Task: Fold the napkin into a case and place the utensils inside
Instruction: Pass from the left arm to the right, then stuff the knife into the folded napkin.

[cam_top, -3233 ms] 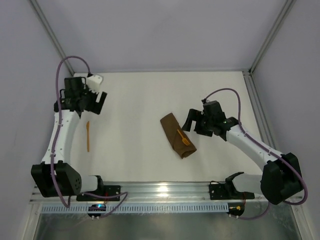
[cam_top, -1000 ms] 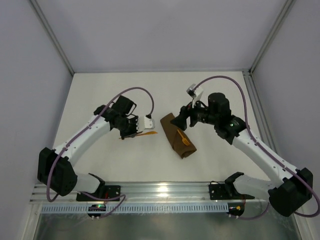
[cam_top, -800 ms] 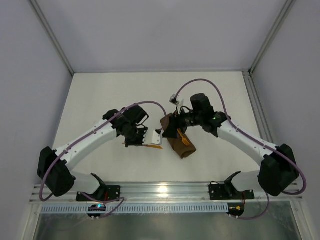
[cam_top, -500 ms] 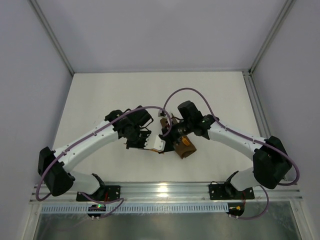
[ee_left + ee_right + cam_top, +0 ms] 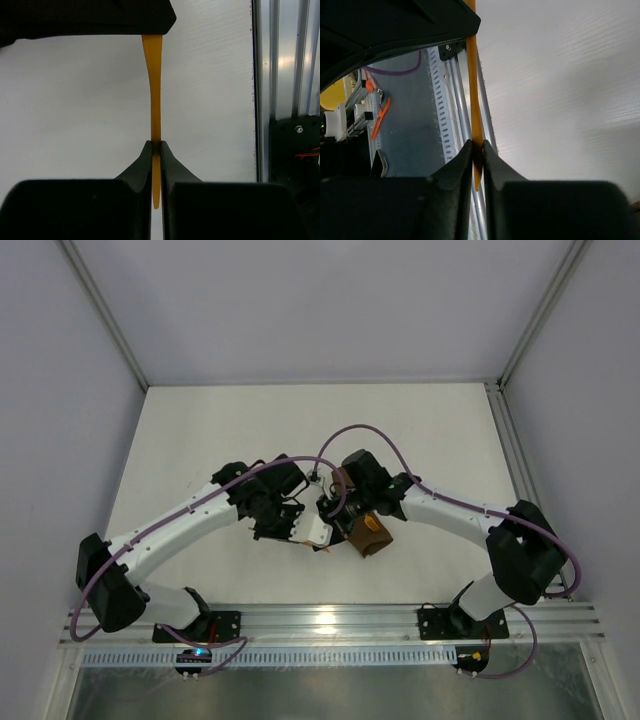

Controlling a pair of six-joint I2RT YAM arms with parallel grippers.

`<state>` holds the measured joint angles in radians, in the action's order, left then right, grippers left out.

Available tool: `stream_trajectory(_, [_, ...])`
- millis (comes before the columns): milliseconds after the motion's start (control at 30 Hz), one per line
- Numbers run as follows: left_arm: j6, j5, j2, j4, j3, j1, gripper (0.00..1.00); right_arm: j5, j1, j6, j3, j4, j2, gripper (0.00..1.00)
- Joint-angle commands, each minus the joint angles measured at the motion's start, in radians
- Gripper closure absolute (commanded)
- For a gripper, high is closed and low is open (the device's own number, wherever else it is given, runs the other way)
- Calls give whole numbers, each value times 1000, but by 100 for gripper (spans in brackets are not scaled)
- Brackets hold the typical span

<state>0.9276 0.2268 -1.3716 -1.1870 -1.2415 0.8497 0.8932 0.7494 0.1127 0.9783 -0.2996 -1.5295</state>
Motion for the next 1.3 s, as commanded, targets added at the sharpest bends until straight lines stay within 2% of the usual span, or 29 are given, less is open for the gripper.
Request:
stream_trajectory(0, [16,8,19,-8,-26,5,100,-7,7,13,28,30,12,92])
stream_trajectory(67, [-12,-7,16,18,-26,5,99,-13,7,31,22,34,22,97])
stream_trajectory(100, [-22,-14,16,44,-26,5,91,-14,7,38,19,42,35,97])
stream_trajectory(267, [-88,-38,16,115,-35,5,80,-59,7,103,-30,53,97,97])
stream_trajectory(300, [-104,-49,17,130,-36,5,67,-82,5,113,-39,48,123,97])
stream_trajectory(367, [-125,-43,17,168,-42,3,57,-112,-1,157,-78,47,150,97])
stream_trajectory(567, [-228,19,3,227,-121,-8,45,-157,-102,301,-228,86,284,97])
stream_trajectory(600, [-245,44,-1,236,-146,-14,34,-163,-123,326,-248,105,310,97])
stream_trajectory(633, [-283,61,-6,248,-157,-27,32,-174,-175,365,-269,105,336,97])
stream_trajectory(700, [-306,92,-20,273,-180,-43,31,-218,-221,377,-308,62,419,97])
stream_trajectory(833, [-392,56,-61,378,-191,-69,33,-325,-300,380,-354,-62,525,97])
stream_trajectory(1000, [-568,2,-234,498,-248,-170,54,-416,-378,421,-431,-183,664,97])
stream_trajectory(1067, [-585,-6,-299,532,-277,-182,58,-416,-378,447,-455,-203,710,97])
stream_trajectory(1267, [-636,39,-504,635,-311,-193,58,-378,-378,492,-552,-152,730,97])
